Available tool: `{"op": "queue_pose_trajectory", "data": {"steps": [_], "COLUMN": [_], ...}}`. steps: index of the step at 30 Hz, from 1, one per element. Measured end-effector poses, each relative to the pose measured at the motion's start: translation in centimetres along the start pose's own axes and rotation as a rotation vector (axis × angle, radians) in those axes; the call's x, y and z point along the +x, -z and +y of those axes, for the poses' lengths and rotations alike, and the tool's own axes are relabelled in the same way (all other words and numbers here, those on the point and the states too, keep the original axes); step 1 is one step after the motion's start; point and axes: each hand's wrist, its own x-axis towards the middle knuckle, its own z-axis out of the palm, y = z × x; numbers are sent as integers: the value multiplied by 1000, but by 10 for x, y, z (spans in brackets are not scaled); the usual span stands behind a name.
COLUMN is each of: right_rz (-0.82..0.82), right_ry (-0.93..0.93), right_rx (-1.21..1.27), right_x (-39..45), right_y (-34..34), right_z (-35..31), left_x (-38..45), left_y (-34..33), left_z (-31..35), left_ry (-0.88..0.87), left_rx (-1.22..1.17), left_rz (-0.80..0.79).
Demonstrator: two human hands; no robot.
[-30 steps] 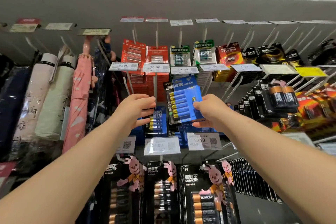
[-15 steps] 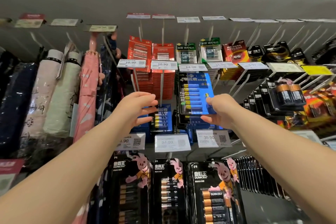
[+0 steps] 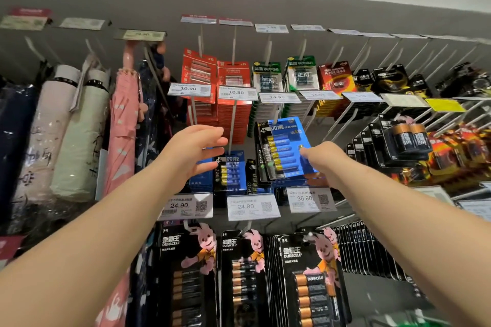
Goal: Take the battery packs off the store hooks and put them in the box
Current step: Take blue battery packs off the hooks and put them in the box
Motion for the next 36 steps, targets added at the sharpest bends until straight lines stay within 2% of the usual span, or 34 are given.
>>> {"op": "queue_pose_trajectory", "data": {"steps": [3, 9, 12, 14, 17, 23, 28, 36], "right_rz": [44, 103, 197, 244, 204, 184, 130, 102], "right_ry": [126, 276, 359, 369, 311, 138, -101, -401], "right_rx": [-177, -251, -373, -435, -423, -309, -166, -223], "right_x": [4, -20, -55, -80, -120, -210, -290, -388], "right_y": [0, 16, 39, 60, 94, 174, 232, 335], "right_z": [5, 11, 22, 41, 74, 156, 216, 282], "left_x": [-1, -9, -25, -47, -89, -186, -280, -426], "left_y": [-3, -27, -59, -85, -120, -187, -255, -353], "left_z": [6, 9, -7, -18, -31, -68, -101, -124], "left_ry": [-43, -124, -233, -312, -329, -175, 108, 434], "left_rx": [22, 49, 221, 312, 304, 93, -90, -263], "left_rz": [-26, -99, -134, -182, -275, -501, -636, -785]}}
